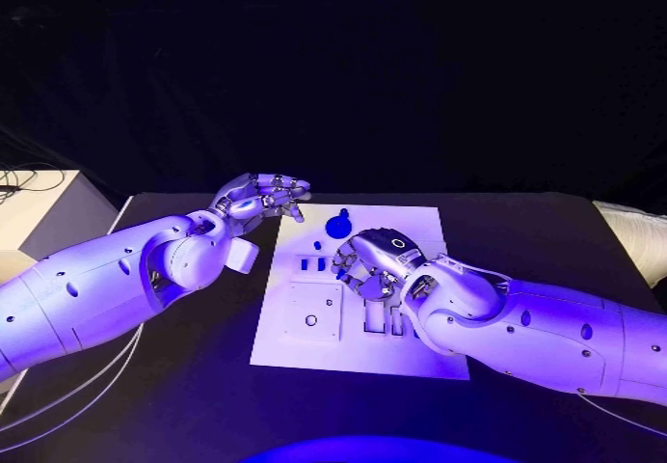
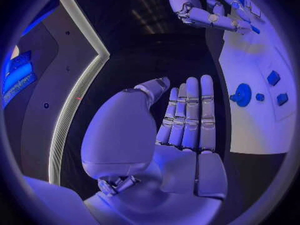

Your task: Assemble the parts on the task board

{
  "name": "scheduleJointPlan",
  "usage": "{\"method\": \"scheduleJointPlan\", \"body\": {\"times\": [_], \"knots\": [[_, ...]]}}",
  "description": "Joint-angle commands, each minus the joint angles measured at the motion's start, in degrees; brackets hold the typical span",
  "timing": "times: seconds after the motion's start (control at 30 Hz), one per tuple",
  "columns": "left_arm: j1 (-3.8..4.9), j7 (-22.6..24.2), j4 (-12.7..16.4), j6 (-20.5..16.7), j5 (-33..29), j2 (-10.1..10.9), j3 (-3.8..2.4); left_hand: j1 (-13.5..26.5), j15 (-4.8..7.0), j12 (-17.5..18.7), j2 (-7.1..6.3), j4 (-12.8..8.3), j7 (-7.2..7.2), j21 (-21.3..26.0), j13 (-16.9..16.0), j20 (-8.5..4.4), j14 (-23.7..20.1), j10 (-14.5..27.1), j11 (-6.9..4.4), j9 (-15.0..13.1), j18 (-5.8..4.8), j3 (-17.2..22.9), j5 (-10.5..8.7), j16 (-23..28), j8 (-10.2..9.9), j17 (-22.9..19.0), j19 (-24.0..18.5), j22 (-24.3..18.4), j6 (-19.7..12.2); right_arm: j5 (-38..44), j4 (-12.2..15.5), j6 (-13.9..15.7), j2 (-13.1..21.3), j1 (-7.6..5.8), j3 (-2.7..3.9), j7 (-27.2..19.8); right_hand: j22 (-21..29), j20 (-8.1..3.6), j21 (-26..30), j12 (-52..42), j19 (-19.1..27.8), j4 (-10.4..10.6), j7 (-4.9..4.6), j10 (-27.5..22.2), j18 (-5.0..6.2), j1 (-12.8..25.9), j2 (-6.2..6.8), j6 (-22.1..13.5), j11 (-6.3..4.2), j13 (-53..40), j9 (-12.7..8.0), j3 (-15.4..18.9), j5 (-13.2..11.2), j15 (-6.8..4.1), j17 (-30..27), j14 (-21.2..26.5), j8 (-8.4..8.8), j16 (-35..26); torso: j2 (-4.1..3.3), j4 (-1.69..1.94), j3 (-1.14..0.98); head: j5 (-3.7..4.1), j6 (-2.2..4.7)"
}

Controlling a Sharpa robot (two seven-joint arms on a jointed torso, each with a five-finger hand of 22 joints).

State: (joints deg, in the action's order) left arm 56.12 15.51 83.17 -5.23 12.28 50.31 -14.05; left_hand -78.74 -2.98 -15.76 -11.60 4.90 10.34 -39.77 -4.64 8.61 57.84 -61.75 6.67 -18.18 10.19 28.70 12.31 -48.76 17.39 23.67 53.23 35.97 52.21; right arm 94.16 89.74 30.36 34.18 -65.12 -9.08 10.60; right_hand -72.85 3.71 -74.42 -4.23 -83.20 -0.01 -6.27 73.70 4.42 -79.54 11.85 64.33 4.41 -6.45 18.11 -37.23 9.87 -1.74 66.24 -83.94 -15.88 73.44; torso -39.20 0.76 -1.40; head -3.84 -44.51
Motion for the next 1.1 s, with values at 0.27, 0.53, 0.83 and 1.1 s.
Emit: {"method": "scheduleJointPlan", "body": {"times": [0.27, 0.53, 0.83, 1.1], "knots": [[-0.01, 1.1, 0.2, -0.2, -0.5, -0.2, -0.05, -0.6, -0.19, 0.1, -0.15, -0.1, 0.39, 0.2, 0.1, 0.00, 0.4, 0.0, 0.36, 0.1, 0.23, -0.3, -0.09, 0.3, -0.4, -0.1, 0.6, -0.1, 0.1, 2.2, -1.7, -2.6, -2.3, 1.67, -0.33, 0.2, 0.0, -0.13, -0.2, -0.3, -0.3, 0.1, -0.21, 2.3, -0.63, 0.3, -0.56, 0.2, -1.98, -0.1, 0.1, -0.4, 0.3, -0.45, -0.1, -2.2, -0.32, 0.2, -0.05, 0.07, -0.07, -1.19, -0.98], [-0.02, 1.0, 0.2, -0.1, -0.5, -0.2, -0.05, -0.6, -0.22, 0.2, -0.10, -0.1, 0.39, 0.2, 0.1, 0.02, 0.4, -0.1, 0.38, 0.1, 0.21, -0.4, -0.09, 0.4, -0.4, -0.1, 0.6, -0.1, 0.1, 2.6, -2.0, -3.6, -2.9, 2.08, -0.42, 0.8, 0.0, -0.13, -0.1, -0.3, -0.2, 0.1, -0.23, 2.2, -0.62, 0.3, -0.57, 0.2, -1.97, -0.1, 0.1, -0.5, 0.3, -0.45, -0.1, -2.2, -0.32, 0.2, -0.02, -0.01, -0.07, -1.87, -1.86], [-0.02, 1.0, 0.2, 0.0, -0.5, -0.2, -0.05, -0.6, -0.22, 0.2, -0.10, -0.1, 0.39, 0.2, 0.1, 0.02, 0.4, -0.1, 0.38, 0.1, 0.21, -0.4, -0.09, 0.4, -0.4, -0.1, 0.6, -0.1, 0.1, 2.9, -1.8, -4.6, -3.1, 2.42, -0.56, 0.9, -0.1, -0.13, -0.2, -0.3, -0.3, 0.0, -0.26, 2.3, -0.64, 0.3, -0.58, 0.2, -1.95, -0.1, 0.1, -0.5, 0.3, -0.44, -0.1, -2.2, -0.33, 0.3, -0.04, -0.06, -0.02, -2.43, -2.31], [-0.02, 0.9, 0.3, 0.1, -0.5, -0.2, -0.05, -0.6, -0.22, 0.2, -0.10, -0.1, 0.39, 0.2, 0.1, 0.02, 0.4, -0.1, 0.38, 0.1, 0.21, -0.4, -0.09, 0.4, -0.4, -0.1, 0.6, -0.1, 0.1, 2.9, -2.2, -5.2, -3.5, 2.69, -0.65, 1.0, -0.1, -0.13, -0.2, -0.3, -0.3, 0.0, -0.26, 2.3, -0.64, 0.3, -0.58, 0.2, -1.95, -0.1, 0.1, -0.5, 0.3, -0.44, -0.1, -2.2, -0.33, 0.3, -0.01, 0.00, 0.01, -2.70, -2.66]]}}
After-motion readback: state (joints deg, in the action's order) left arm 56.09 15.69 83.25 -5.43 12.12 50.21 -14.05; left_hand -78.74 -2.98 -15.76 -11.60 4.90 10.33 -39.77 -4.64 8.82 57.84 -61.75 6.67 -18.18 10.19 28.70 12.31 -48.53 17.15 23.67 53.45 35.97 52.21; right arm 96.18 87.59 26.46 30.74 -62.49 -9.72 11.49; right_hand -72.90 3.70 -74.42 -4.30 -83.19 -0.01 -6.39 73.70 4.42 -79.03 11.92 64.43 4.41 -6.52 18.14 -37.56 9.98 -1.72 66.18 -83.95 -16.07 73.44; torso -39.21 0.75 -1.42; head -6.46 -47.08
